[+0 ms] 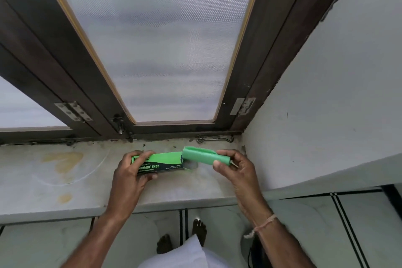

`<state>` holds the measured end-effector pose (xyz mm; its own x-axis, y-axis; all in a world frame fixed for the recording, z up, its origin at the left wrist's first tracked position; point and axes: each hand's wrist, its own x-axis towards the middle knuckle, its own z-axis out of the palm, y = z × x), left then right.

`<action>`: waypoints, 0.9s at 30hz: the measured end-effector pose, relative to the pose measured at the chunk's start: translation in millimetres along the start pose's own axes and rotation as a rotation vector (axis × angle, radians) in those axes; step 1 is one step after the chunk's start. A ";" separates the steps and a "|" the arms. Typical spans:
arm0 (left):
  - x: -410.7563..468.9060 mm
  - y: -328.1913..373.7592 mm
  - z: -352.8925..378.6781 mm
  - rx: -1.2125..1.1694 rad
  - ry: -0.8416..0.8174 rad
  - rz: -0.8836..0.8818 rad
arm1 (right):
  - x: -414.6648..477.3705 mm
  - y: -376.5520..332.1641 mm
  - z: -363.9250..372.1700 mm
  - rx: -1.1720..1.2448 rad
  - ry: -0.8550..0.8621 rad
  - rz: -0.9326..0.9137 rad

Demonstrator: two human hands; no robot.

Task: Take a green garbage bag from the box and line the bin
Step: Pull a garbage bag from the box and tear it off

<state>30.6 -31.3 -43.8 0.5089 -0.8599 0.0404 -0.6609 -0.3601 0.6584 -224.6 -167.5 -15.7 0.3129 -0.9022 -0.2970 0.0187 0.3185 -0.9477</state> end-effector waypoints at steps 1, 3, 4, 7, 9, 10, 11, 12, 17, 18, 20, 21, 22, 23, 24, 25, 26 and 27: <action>0.1 0.9 -0.3 0.039 0.005 0.004 | -2.3 -0.6 -1.0 0.031 0.024 -0.003; -0.6 5.5 -2.5 0.191 0.042 0.024 | -6.6 -2.6 -1.0 0.110 0.048 0.002; -3.8 13.7 -4.2 0.291 0.087 0.040 | -9.0 -3.5 1.7 0.150 0.048 0.013; -15.0 69.4 -3.8 0.039 0.149 -0.036 | -18.7 -4.5 18.4 0.239 0.027 0.050; -14.6 111.9 1.7 -0.527 -0.010 -0.274 | -26.9 -7.3 34.0 0.205 -0.018 0.054; -12.8 123.0 7.5 -0.751 -0.072 -0.389 | -30.3 -8.8 41.4 0.162 -0.047 0.051; -10.1 128.5 9.8 -0.861 -0.095 -0.442 | -33.0 -10.3 48.2 0.120 -0.072 0.045; -6.6 129.5 11.0 -0.924 -0.109 -0.453 | -34.6 -13.2 53.9 0.094 -0.086 0.049; -3.0 124.8 -0.6 -1.231 -0.266 -0.549 | -29.9 -22.8 63.6 0.053 -0.138 0.110; -4.8 122.7 -2.4 -1.262 -0.290 -0.559 | -30.3 -23.1 64.9 0.054 -0.124 0.121; -7.4 119.7 -3.2 -1.283 -0.292 -0.585 | -31.8 -24.7 67.4 0.045 -0.093 0.141; -8.3 118.8 -3.2 -1.277 -0.292 -0.597 | -32.4 -24.8 68.0 0.047 -0.080 0.160; -8.8 117.6 -3.7 -1.273 -0.287 -0.617 | -33.2 -25.9 68.3 0.057 -0.066 0.187; -8.7 117.4 -5.5 -1.278 -0.280 -0.648 | -33.2 -26.8 67.8 0.077 -0.050 0.215; -8.9 115.2 -7.7 -1.291 -0.270 -0.683 | -33.5 -28.2 67.8 0.111 -0.036 0.246; -9.2 112.8 -10.7 -1.318 -0.268 -0.722 | -32.3 -28.8 66.7 0.156 -0.019 0.275; -10.0 109.9 -14.2 -1.349 -0.269 -0.760 | -30.7 -30.6 65.9 0.205 0.009 0.302; -10.9 106.4 -18.0 -1.375 -0.271 -0.793 | -28.3 -32.8 64.2 0.253 0.048 0.325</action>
<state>-35.4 -53.8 39.4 0.2584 -0.7134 -0.6514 0.7564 -0.2700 0.5958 -173.0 -133.8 31.3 0.2965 -0.7532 -0.5872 0.1606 0.6454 -0.7468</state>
